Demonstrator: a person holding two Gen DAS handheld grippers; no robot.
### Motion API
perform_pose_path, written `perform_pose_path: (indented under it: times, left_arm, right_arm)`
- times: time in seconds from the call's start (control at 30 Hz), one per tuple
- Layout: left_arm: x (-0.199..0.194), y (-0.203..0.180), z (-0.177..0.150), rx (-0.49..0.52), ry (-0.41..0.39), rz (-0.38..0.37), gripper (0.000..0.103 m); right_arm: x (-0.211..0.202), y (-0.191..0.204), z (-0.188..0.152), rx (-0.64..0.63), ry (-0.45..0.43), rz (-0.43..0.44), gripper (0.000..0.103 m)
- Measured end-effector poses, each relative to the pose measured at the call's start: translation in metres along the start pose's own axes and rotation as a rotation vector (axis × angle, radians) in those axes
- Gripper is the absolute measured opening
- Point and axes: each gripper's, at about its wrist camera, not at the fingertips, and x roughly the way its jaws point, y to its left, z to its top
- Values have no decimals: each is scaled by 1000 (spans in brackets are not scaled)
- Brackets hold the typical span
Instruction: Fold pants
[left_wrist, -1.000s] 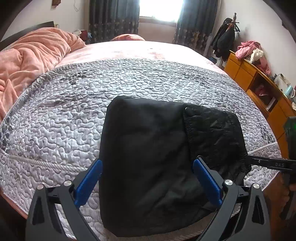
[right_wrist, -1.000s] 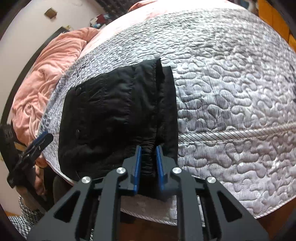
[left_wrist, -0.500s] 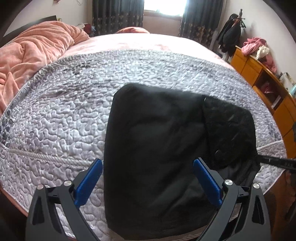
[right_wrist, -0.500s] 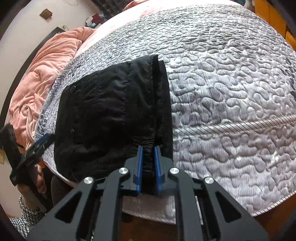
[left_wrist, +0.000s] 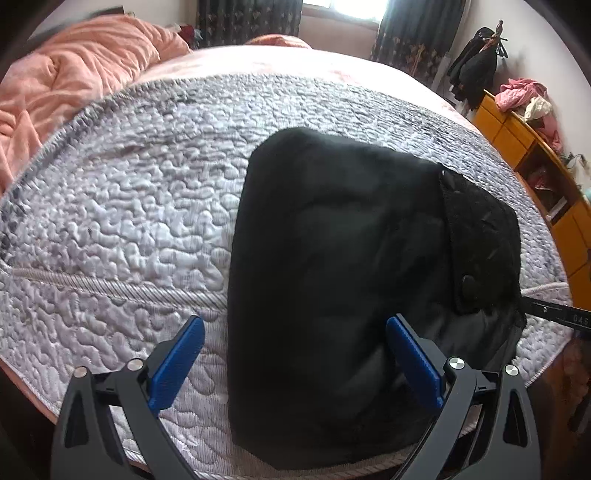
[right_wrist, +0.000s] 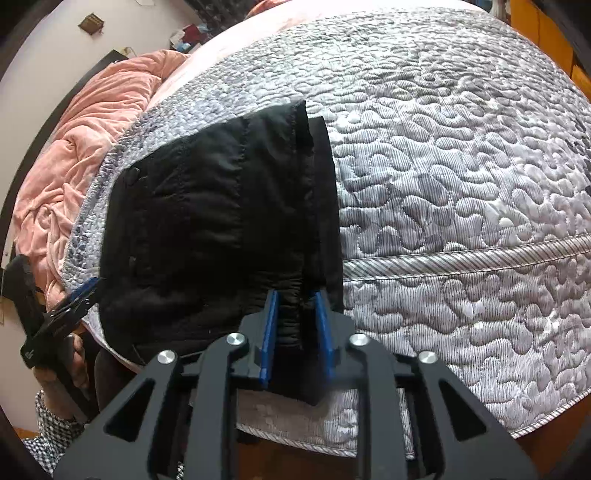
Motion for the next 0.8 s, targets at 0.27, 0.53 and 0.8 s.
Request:
perform_pose_path:
  times: [0.27,0.53,0.8]
  left_arm:
    - [-11,53,0,-108,132,-295,99]
    - [26,87,-14,-263,241,-488,99]
    - [60,91,-21,-314,314,-669,98]
  right_arm:
    - [-42,-6,-11,10,-62,142,74]
    - [-16,-21,-13,88,2,205,74]
    - [-3,-26,-9,117,25,258,74]
